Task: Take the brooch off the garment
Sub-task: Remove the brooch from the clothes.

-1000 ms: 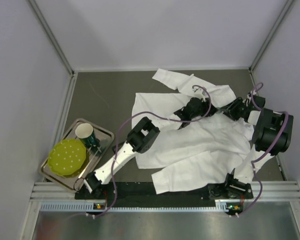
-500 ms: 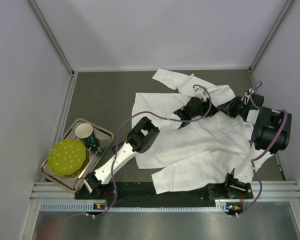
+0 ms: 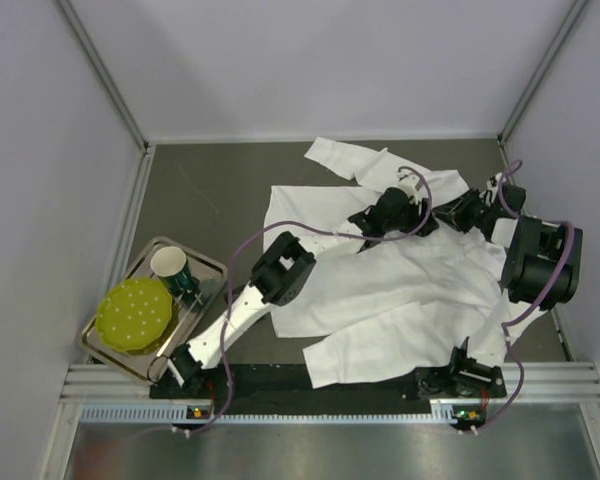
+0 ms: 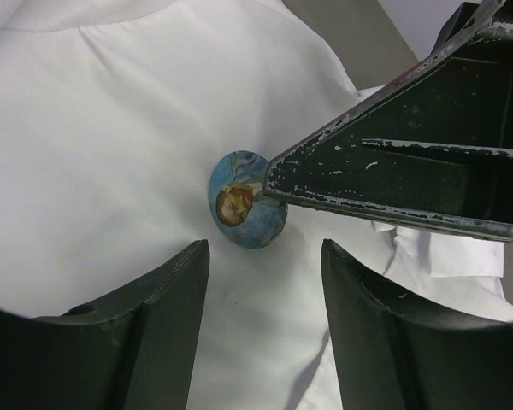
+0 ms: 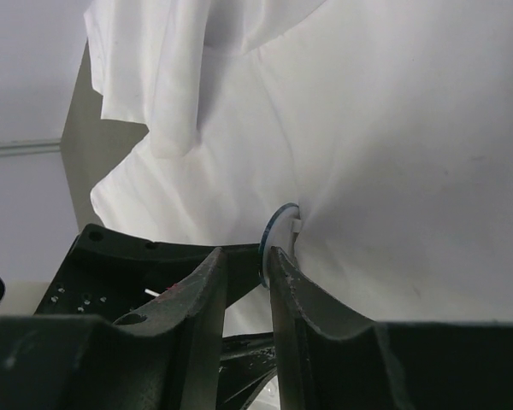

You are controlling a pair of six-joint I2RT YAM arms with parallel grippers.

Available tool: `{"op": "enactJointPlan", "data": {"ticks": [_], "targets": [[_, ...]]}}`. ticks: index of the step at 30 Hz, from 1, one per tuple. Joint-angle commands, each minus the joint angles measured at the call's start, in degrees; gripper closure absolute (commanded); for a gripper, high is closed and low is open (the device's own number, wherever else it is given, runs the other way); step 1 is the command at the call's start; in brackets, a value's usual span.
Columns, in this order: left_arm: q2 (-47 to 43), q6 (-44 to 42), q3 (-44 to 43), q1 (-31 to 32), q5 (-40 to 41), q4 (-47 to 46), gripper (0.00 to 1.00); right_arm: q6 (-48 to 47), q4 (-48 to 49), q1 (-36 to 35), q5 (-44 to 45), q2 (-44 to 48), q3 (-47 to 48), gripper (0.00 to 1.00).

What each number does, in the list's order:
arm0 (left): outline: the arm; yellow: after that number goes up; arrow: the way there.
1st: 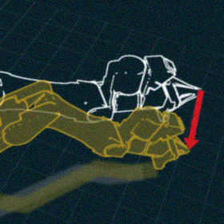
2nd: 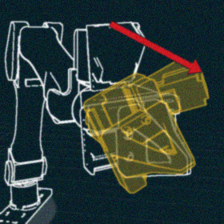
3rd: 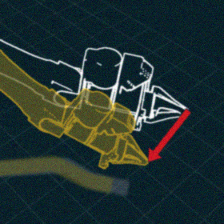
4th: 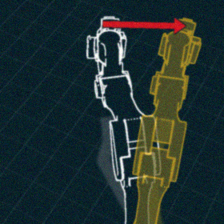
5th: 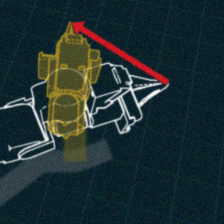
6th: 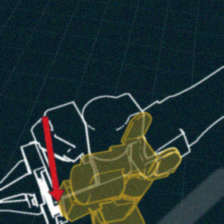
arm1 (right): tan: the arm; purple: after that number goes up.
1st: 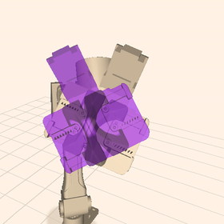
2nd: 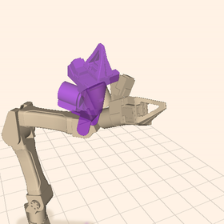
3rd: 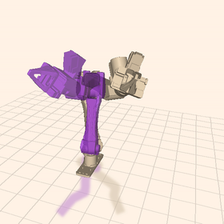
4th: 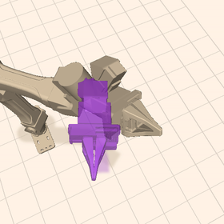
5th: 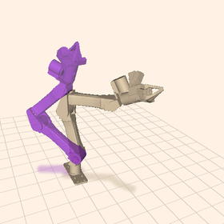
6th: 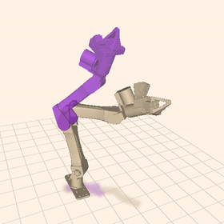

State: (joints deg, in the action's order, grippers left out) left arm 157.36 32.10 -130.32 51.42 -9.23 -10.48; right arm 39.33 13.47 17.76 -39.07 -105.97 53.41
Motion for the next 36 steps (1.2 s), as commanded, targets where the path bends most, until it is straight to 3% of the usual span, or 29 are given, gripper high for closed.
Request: {"op": "enactJointPlan", "data": {"ticks": [1,8,17,24,29,33,36], "targets": [[-5.13,-3.1,0.24,-0.35,1.5,1.69,0.4,0.75,1.91,-1.32,-1.45,0.24,2.4,0.73],[-4.52,3.85,1.03,-1.76,-1.49,-3.05,0.55,1.1,1.82,-1.59,-1.36,-0.9,2.93,0.73],[-7.24,9.39,5.08,-2.46,-0.97,-8.32,0.5,1.27,1.99,-2.46,-1.71,-2.39,3.63,0.73],[-6.28,10.7,3.41,-2.9,-1.84,-7.54,0.49,1.27,2.43,-3.08,-1.19,-1.87,3.11,0.73],[-6.01,11.06,2.71,-2.99,-2.28,-8.15,0.43,1.45,2.87,-3.08,-1.18,-1.87,2.84,0.73],[-5.58,12.02,2.7,-3.08,-0.79,-8.24,0.54,2.15,3.14,-3.08,-1.1,-1.43,2.49,0.73],[-4.44,13.52,1.66,-3.17,-0.7,-8.59,0.55,3.12,3.49,-3.08,-1.36,-1.69,2.49,0.73]]}}
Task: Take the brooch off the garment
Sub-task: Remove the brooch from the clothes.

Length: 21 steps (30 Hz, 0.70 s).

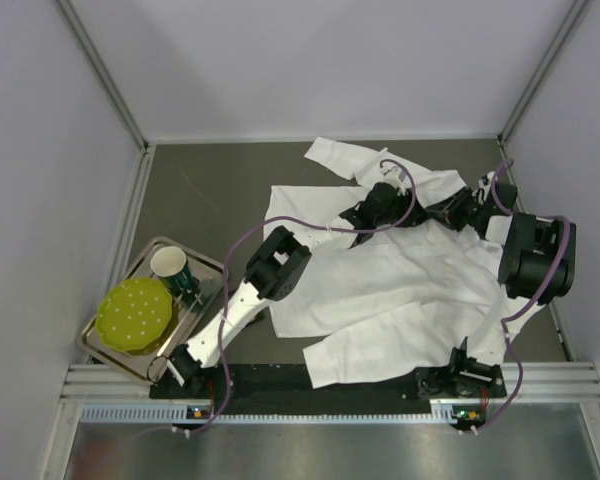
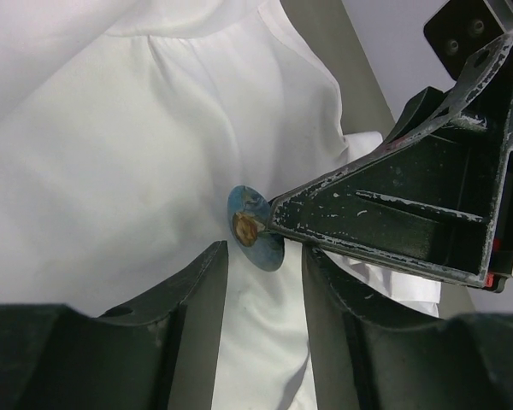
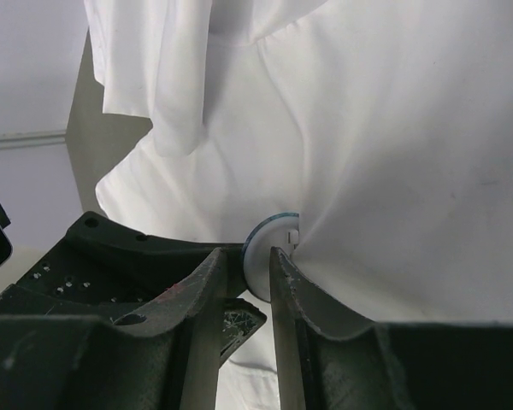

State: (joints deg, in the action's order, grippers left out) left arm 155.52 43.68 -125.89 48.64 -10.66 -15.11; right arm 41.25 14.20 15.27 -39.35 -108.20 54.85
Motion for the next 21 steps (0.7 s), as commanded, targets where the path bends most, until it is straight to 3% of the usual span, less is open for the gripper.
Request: {"op": "enactJointPlan", "data": {"ticks": [1,16,21], "targets": [[-2.16,2.11,-3.48,-0.39,0.38,-3.87,0.56,1.37,2.85,-0.59,-1.16,0.28,1.05,0.73],[-0.84,1.76,-4.54,-0.39,0.99,-1.41,0.59,0.4,-1.72,-0.33,4.9,4.14,1.49,0.71],[0.31,1.58,-6.47,-0.48,-0.15,-0.44,0.53,0.84,-1.54,-0.15,3.68,3.18,2.28,0.71]]}}
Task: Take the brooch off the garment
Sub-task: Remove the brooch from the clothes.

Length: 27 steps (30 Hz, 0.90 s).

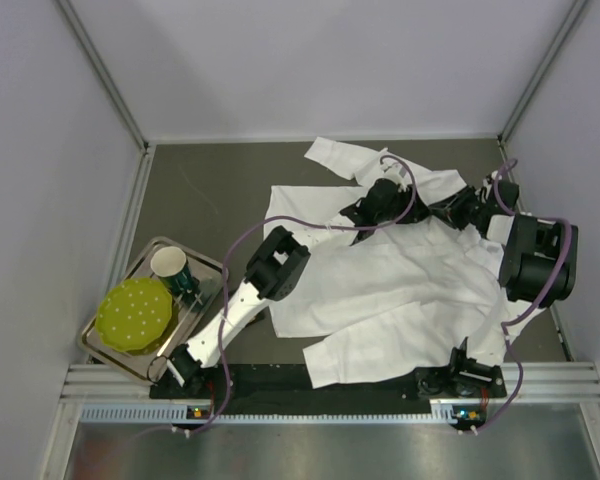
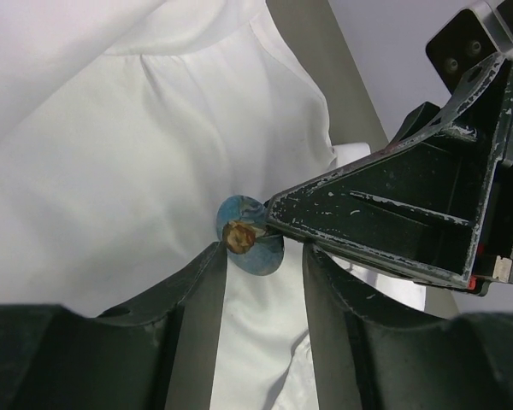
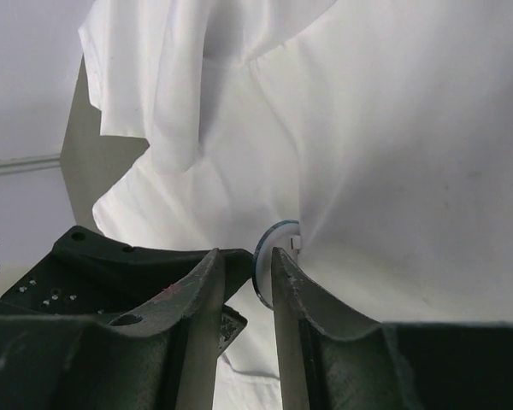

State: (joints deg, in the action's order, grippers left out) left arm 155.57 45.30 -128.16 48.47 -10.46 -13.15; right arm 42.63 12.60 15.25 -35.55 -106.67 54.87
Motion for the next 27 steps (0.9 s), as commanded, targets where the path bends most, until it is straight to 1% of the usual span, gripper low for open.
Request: {"op": "enactJointPlan", "data": {"ticks": [1,4,7,11,14,19,27], "targets": [[0.26,0.05,-4.12,-0.22,-0.61,-2.5,0.51,-0.27,0.84,-0.22,-1.35,1.38,2.26,0.71],[0.18,-0.3,-4.12,-0.13,-0.79,-2.67,0.48,0.61,1.99,-0.56,-2.5,0.68,1.99,0.71],[0.35,-0.04,-4.2,-0.04,-0.7,-2.94,0.48,2.97,4.44,-0.65,-4.34,-0.72,1.73,0.72],[0.44,0.4,-4.2,-0.04,-0.53,-3.29,0.53,4.3,5.77,-1.27,-5.76,-2.57,2.43,0.72],[0.44,0.49,-4.12,-0.04,-0.26,-3.2,0.55,4.56,6.03,-1.53,-6.37,-3.89,2.87,0.72],[0.79,0.84,-3.94,-0.13,0.09,-2.85,0.62,4.57,5.95,-1.53,-6.64,-4.07,3.05,0.73],[0.79,2.07,-3.77,-0.13,-0.18,-2.32,0.64,3.33,4.1,-1.53,-6.55,-6.0,3.49,0.73]]}}
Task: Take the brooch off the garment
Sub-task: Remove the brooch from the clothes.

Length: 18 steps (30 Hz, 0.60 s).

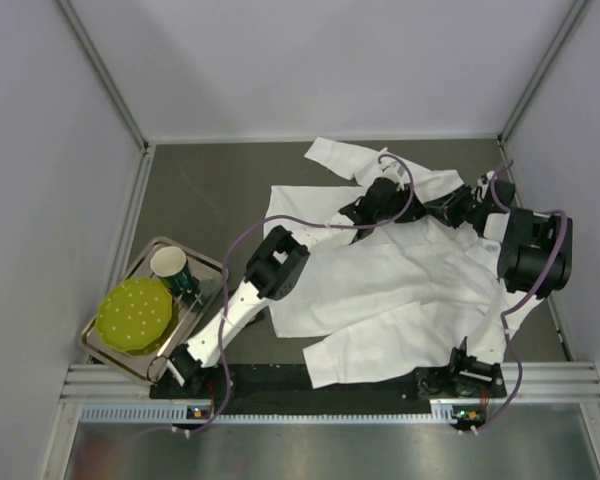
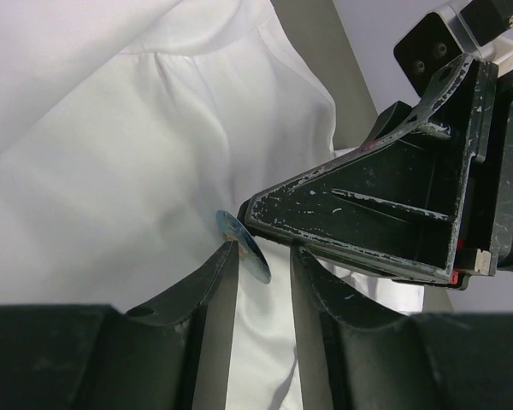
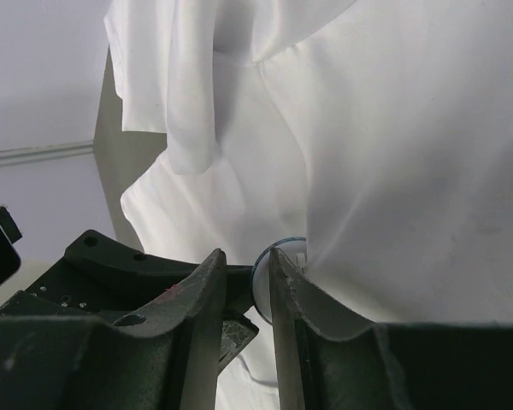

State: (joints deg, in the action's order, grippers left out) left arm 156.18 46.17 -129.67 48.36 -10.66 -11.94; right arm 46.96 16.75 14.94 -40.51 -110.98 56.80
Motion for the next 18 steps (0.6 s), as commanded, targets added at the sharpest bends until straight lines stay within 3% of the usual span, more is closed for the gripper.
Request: {"op": "enactJointPlan", "data": {"ticks": [1,18], "targets": [[0.27,1.64,-2.26,-0.02,0.19,-3.18,0.65,-0.82,0.21,-1.23,-1.67,-1.96,1.39,0.73],[-2.02,2.17,1.52,-0.46,-0.15,-1.15,0.7,-3.54,-3.57,-1.23,4.03,5.06,1.13,0.73]]}}
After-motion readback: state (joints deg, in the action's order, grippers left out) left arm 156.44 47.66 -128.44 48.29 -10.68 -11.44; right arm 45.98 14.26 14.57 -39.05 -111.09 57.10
